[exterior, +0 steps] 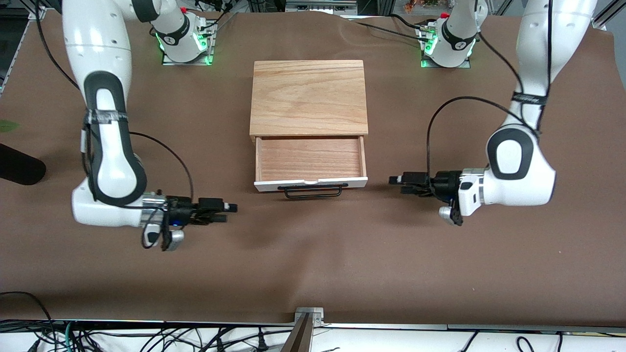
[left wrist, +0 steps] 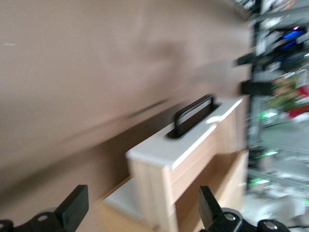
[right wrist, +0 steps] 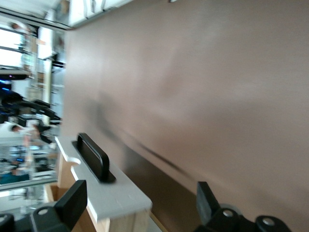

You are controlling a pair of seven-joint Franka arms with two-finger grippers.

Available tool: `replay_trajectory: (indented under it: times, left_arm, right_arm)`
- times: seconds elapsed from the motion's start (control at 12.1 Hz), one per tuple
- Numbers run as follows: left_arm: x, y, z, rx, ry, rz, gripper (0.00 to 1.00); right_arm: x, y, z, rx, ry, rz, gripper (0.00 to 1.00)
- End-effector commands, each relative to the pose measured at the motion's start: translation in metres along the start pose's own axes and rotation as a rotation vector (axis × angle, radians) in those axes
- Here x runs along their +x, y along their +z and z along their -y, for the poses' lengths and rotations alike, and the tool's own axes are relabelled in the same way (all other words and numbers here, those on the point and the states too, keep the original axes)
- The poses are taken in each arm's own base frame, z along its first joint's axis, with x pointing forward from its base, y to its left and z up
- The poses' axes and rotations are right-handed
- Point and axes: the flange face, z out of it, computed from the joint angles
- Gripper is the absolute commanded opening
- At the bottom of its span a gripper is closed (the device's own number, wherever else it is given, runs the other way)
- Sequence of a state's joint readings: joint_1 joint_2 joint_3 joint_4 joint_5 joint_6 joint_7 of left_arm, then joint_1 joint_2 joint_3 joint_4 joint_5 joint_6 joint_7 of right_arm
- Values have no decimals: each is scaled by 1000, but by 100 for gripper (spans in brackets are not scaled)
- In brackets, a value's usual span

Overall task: Pull top drawer with both arms simultaneously
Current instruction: 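Open both grippers and draw them back from the handle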

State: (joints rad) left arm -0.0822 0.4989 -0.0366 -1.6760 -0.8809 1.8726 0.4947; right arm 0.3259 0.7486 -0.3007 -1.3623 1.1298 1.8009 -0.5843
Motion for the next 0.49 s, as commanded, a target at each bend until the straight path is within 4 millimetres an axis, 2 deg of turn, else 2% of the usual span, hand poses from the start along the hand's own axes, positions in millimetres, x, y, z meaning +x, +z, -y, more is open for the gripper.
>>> replay_trajectory:
  times: [0.0, 0.25, 0.41]
  left_arm:
    - [-35, -35, -13, 281, 110, 24, 100]
    - [-63, -88, -43, 501, 251, 27, 100]
    - [-89, -121, -70, 609, 284, 76, 97]
  right_arm:
    - [-11, -43, 13, -172, 28, 68, 100]
    - [-19, -94, 29, -421, 92, 103, 100]
    - [-26, -116, 52, -574, 232, 90, 100]
